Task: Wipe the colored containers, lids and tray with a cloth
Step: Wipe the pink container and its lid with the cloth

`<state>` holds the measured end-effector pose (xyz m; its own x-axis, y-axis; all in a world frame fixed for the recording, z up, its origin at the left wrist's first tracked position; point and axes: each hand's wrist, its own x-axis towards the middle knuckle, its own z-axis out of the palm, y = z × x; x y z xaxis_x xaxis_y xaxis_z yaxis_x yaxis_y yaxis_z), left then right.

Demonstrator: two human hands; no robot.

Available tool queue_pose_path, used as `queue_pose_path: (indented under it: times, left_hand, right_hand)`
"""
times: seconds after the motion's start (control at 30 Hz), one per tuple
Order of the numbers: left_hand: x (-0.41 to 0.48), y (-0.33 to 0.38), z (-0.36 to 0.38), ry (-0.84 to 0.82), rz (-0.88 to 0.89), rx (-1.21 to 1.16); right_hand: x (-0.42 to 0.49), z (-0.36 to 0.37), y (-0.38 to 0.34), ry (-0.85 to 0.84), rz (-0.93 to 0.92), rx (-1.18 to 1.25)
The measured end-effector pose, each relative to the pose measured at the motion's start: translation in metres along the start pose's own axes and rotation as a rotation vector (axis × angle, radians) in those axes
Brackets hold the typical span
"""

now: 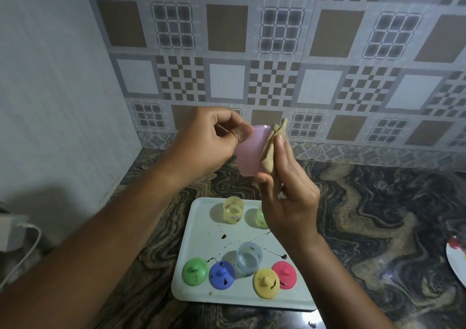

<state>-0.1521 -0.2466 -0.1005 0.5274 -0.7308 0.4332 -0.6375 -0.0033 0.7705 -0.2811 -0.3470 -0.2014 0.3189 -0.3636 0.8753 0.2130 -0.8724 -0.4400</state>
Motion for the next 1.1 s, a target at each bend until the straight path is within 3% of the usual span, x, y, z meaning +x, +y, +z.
queue_pose_path:
  times: [0.17,0.37,0.6,0.7,0.83,0.97,1.1]
  left_hand:
    - [0.004,0.000,-0.002,0.020,-0.036,0.013]
    - [0.002,0.005,-0.006,-0.104,-0.081,0.006]
    - [0.003,0.004,-0.013,-0.093,-0.031,0.010]
    - [0.002,0.003,-0.014,-0.115,-0.023,-0.004]
    - [0.000,0.001,-0.012,-0.142,0.008,0.044]
    - [0.001,-0.001,-0.014,-0.124,0.033,0.115]
    - [0.001,-0.003,-0.013,-0.075,0.045,0.106]
  right_hand:
    - [-0.012,0.003,-0.003,-0.049,-0.099,-0.081]
    - [-0.010,0.001,0.004,0.134,-0.115,-0.064]
    - [-0.009,0.005,-0.003,0.266,0.083,0.132]
    - [-0.004,0.007,-0.007,0.350,0.301,0.258]
    - [0.005,0.006,-0.007,0.343,0.511,0.466]
    - [0.008,0.005,-0.011,0.259,0.414,0.496]
    - [0.005,0.009,-0.006,0.102,0.185,0.322]
